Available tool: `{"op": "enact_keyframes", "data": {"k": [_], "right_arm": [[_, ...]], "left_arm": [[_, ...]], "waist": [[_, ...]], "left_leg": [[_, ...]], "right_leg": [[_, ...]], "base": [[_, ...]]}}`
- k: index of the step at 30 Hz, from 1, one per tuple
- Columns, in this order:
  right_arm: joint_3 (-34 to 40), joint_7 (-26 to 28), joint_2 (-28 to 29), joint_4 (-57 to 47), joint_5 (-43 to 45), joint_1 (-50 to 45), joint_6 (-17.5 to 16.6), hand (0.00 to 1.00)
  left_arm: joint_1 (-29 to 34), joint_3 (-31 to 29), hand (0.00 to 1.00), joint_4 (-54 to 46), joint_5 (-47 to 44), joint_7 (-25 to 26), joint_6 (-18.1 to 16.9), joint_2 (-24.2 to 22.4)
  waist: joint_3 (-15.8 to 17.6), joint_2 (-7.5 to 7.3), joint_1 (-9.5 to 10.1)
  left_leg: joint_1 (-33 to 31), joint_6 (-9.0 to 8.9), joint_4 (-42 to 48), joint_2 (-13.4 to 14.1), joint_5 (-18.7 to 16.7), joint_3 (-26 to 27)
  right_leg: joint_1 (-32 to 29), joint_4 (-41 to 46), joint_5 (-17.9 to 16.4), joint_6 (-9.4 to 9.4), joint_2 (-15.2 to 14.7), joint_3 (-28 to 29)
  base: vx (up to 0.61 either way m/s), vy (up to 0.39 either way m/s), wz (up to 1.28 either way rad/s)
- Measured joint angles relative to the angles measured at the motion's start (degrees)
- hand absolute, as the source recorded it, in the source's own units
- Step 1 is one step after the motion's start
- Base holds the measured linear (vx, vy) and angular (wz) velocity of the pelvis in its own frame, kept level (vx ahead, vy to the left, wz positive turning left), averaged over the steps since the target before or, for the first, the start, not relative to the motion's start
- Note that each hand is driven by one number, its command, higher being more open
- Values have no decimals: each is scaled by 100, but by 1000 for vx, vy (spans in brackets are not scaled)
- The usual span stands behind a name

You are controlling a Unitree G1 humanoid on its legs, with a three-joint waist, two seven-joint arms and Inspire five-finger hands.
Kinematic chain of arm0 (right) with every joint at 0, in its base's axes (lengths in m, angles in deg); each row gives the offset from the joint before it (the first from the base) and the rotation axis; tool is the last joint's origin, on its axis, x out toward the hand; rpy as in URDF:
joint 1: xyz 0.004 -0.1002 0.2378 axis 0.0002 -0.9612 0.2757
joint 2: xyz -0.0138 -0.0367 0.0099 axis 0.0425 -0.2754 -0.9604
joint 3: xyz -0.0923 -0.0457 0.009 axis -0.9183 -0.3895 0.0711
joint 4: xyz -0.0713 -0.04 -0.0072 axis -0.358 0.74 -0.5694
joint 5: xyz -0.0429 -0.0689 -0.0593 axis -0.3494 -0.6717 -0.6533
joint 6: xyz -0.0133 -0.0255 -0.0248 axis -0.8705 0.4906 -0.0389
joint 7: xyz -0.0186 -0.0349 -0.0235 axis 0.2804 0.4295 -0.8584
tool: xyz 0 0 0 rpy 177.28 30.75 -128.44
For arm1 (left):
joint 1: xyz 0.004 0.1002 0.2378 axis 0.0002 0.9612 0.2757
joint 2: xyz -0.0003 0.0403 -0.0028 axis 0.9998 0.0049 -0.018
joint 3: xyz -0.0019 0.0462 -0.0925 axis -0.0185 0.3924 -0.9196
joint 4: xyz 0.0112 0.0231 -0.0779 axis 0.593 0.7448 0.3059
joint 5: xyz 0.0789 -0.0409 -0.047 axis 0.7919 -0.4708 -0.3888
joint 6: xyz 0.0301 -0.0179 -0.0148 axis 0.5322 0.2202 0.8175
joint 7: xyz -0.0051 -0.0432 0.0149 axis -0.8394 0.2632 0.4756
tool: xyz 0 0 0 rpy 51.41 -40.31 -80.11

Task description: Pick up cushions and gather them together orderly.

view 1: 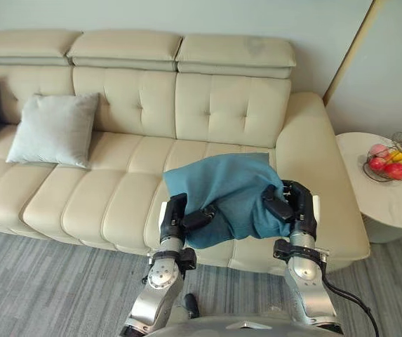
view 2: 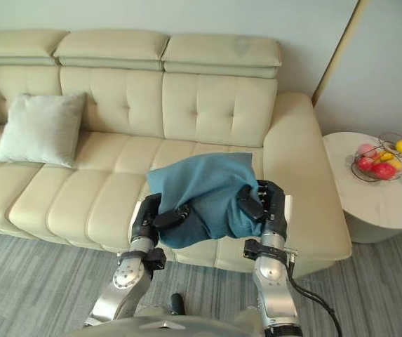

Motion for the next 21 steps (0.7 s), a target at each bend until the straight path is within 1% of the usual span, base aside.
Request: {"op": "enact_keyframes", "data": {"k": [1,2,3,4,6,7,8,9,10,11,12,13,15,16,17,18,19,20,21], "right_arm": [[13,9,-45,-8,0,10,-1,0],[11,9,-66,-16,0,10,-1,0],[14,8,-122,-37,2,-4,-1,0],[39,6,-199,-60,5,-46,4,0],[111,3,-159,-125,8,-84,15,0],[113,2,-152,-166,9,-89,27,0],[117,-4,-145,-361,11,-216,37,0],[116,-4,-140,-602,21,-401,41,0],[113,-4,-136,-753,24,-528,41,0],[80,0,-131,-1183,26,-800,41,0],[62,0,-128,-1306,28,-852,40,0],[6,1,-139,-1599,28,-918,38,0],[-3,-1,-151,-1894,27,-888,15,0],[6,-6,-153,-1941,27,-864,-18,0],[14,-13,-148,-1946,27,-861,-24,0],[20,-36,-148,-1940,29,-858,-23,0],[20,-39,-149,-1939,28,-858,-23,0],[25,-46,-154,-1919,27,-858,-23,0],[35,-44,-89,-1827,27,-880,-15,0]], "left_arm": [[-1,30,0,1,4,-13,0,-3],[-1,41,0,0,5,-14,0,-4],[-22,59,0,33,12,-44,1,-39],[-13,104,0,42,15,-54,22,-126],[-20,128,0,-12,61,-113,19,-158],[-21,128,0,-21,58,-122,19,-160],[-10,151,0,-22,55,-143,20,-171],[9,173,0,-24,53,-179,19,-177],[23,193,0,-35,53,-193,19,-176],[129,204,0,-171,52,-237,14,-182],[164,204,0,-241,52,-238,13,-180],[244,199,0,-425,51,-238,3,-187],[257,190,0,-651,51,-239,-47,-227],[257,192,0,-712,51,-244,-103,-244],[257,193,0,-727,52,-254,-123,-245],[259,192,0,-732,53,-276,-141,-259],[262,192,0,-732,53,-277,-140,-265],[289,196,0,-729,53,-282,-140,-278],[311,196,0,-707,57,-281,-137,-249]], "waist": [[1,-5,-9],[-2,-11,-15],[-2,-67,-74],[-12,49,-111],[-35,89,-42],[-37,93,-42],[-34,88,-37],[-27,83,-23],[-21,80,3],[-18,116,144],[-16,117,171],[-24,120,197],[-21,115,209],[-16,119,249],[-22,127,257],[-24,131,294],[-35,148,304],[-87,221,298],[-114,98,281]], "left_leg": [[32,28,-160,-71,114,-17],[35,22,-192,-117,182,-28],[30,4,-169,-345,218,-149],[39,-28,-180,-343,215,-222],[39,-86,-165,-329,262,-284],[32,-106,-131,-321,255,-310],[6,-233,130,-289,138,-393],[-76,-311,584,-246,-62,-411],[-160,-304,930,-206,-192,-379],[-521,-323,2167,45,-482,-101],[-621,-341,2470,115,-505,-36],[-772,-353,2994,204,-511,83],[-925,-386,3258,211,-572,97],[-940,-252,3324,308,-851,140],[-917,-258,3285,400,-946,138],[-698,-343,2754,628,-1033,-47],[-579,-421,2317,677,-950,-209],[-373,-804,1676,747,-639,-551],[-301,-761,1566,584,-600,-517]], "right_leg": [[-25,-459,-46,-25,402,78],[-7,-670,-25,-61,506,132],[100,-1150,146,-399,597,308],[187,-1211,176,-339,601,255],[252,-1274,164,-344,606,143],[287,-1294,163,-344,610,120],[504,-1436,163,-344,625,56],[711,-1532,164,-344,627,-21],[837,-1573,164,-344,636,-34],[1087,-1586,150,-360,713,-21],[1151,-1590,127,-383,725,-17],[1252,-1597,17,-364,714,26],[1291,-1696,-69,-345,651,141],[1281,-1704,-63,-339,658,173],[1281,-1689,-64,-340,678,208],[1321,-1666,-68,-340,692,335],[1317,-1663,-75,-327,692,406],[1262,-1622,-128,-200,695,551],[1185,-1580,-135,-138,547,675]], "base": [[74,9,25],[76,-21,37],[102,-39,44],[130,-33,46],[172,-25,24],[201,-48,35],[160,-50,46],[124,-35,50],[105,-23,28],[89,-15,7],[106,-13,-8],[104,22,-9],[95,75,-13],[41,78,-16],[64,138,-33],[52,121,-35],[80,207,-53],[70,215,-45],[83,273,-38]]}}
